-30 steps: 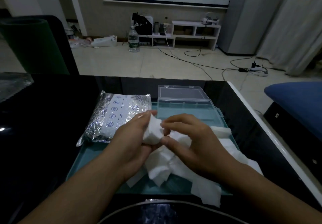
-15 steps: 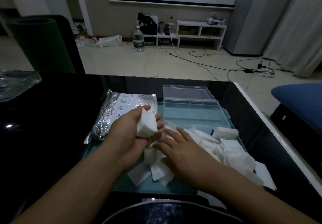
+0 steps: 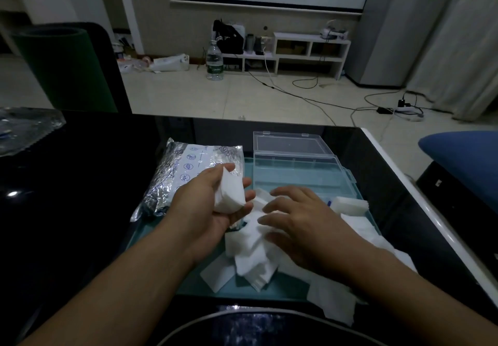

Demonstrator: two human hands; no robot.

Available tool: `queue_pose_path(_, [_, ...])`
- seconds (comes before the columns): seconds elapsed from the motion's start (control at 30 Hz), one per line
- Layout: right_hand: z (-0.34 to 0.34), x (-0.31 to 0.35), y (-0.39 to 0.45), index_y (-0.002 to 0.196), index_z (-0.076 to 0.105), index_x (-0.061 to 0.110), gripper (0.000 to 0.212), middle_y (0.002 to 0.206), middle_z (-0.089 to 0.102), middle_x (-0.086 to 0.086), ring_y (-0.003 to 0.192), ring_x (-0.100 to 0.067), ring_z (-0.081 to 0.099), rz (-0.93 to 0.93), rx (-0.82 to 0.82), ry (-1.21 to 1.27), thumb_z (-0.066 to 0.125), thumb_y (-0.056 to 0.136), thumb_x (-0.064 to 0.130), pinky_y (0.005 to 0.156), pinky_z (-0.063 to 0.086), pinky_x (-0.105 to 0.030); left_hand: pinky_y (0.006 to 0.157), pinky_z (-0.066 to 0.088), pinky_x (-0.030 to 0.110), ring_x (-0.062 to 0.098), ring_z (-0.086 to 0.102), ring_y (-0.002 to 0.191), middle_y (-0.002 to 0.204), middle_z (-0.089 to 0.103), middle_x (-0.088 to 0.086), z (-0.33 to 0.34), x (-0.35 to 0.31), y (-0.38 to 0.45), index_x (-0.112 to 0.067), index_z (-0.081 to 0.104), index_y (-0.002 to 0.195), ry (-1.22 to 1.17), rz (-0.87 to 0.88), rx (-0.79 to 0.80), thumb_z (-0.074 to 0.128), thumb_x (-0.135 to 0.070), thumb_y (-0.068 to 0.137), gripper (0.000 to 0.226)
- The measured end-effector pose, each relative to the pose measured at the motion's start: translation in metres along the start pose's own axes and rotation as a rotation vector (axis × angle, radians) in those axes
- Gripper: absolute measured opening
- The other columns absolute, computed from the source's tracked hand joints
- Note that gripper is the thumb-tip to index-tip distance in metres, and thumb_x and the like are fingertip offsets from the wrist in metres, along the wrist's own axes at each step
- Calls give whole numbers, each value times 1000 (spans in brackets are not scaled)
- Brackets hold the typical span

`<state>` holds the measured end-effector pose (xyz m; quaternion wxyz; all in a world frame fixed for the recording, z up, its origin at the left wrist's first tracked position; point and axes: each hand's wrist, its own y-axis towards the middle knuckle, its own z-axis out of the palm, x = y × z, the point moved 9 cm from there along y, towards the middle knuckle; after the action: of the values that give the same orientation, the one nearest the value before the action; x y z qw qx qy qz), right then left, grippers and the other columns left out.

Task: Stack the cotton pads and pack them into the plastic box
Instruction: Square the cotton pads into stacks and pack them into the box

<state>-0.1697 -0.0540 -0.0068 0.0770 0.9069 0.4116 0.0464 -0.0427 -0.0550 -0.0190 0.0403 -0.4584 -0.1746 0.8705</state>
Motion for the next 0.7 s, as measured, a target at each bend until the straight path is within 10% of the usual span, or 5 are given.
queue_pose_path(0.1, [-4,-14,-8,123,62,30,44,121,63,11,120,-13,48,88,25,109,39,92,49,102,37,-29,52,55,30,24,69,64,103,70,19,1,2,0,-15,61,108,0,-3,8,46,-27,101,21])
queue_pose_path(0.37, [-1,-39,-20,139,48,32,52,120,45,7,113,-14,43,260,192,87,61,89,45,96,34,-26,53,54,30,23,67,61,95,70,17,6,8,0,-15,61,104,29,0,26,43,-27,103,21])
queue_pose_path(0.7, [-12,-43,-17,117,66,29,35,103,52,13,86,0,48,382,-1,353,64,87,46,81,41,-20,52,54,31,24,70,64,95,71,18,7,10,1,-16,61,107,56,7,28,42,-27,103,22])
